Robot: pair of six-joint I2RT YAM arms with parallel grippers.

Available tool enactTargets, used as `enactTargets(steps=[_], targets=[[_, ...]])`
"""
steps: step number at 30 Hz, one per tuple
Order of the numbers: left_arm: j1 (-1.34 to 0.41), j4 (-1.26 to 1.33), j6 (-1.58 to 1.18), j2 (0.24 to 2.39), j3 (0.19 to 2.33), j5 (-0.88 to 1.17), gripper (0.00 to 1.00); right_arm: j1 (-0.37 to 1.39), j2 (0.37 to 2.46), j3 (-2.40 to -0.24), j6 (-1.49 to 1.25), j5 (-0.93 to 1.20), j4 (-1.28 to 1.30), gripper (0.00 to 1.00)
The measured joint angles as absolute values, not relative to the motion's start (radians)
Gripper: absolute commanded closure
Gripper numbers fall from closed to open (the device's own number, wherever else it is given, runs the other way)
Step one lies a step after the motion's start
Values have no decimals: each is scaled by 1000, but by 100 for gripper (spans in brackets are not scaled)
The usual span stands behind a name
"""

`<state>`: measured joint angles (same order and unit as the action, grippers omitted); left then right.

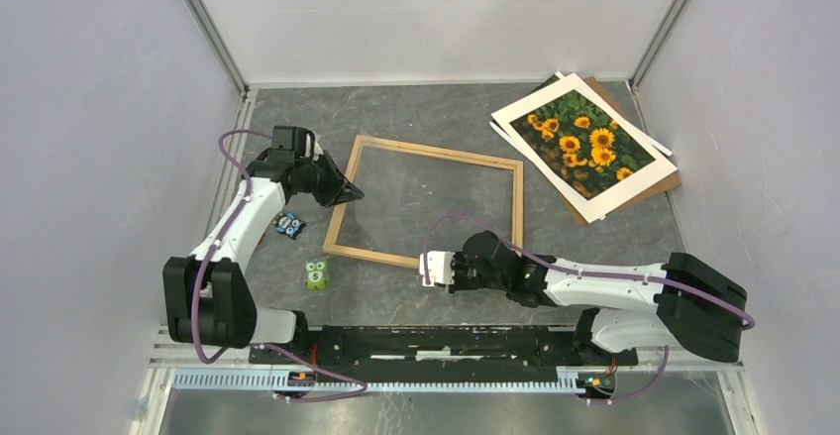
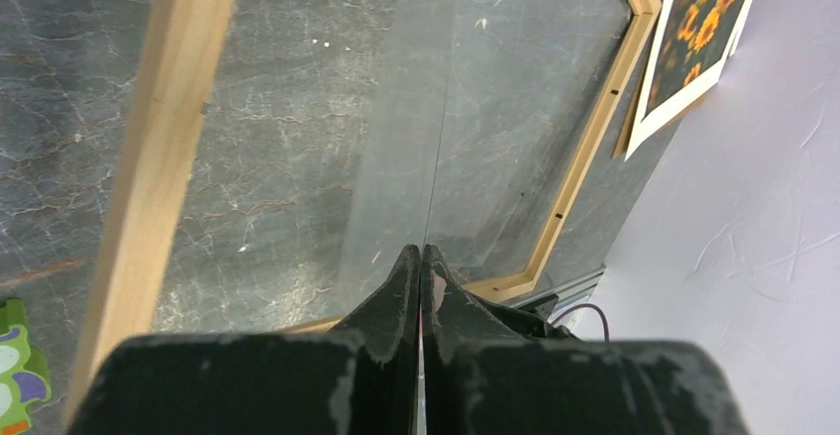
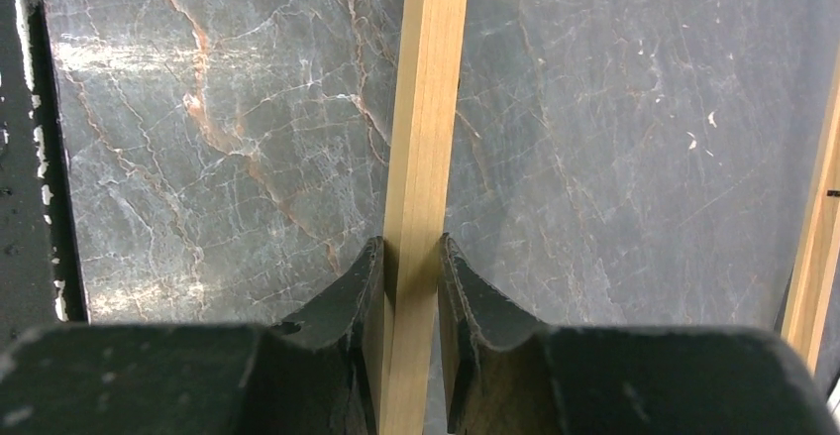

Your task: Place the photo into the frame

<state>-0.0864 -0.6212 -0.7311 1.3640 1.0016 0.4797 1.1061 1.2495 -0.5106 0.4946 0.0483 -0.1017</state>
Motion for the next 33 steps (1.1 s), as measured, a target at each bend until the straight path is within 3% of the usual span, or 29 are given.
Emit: enactTargets(steps=[10,33], targets=[[-118,-680,-734,1338,1042,411,98,1127,1267,-514,495,42,-102,100],[-120,-962,-443,1231,1526,105,98,1113,1248,-463,485,17,-134,100]])
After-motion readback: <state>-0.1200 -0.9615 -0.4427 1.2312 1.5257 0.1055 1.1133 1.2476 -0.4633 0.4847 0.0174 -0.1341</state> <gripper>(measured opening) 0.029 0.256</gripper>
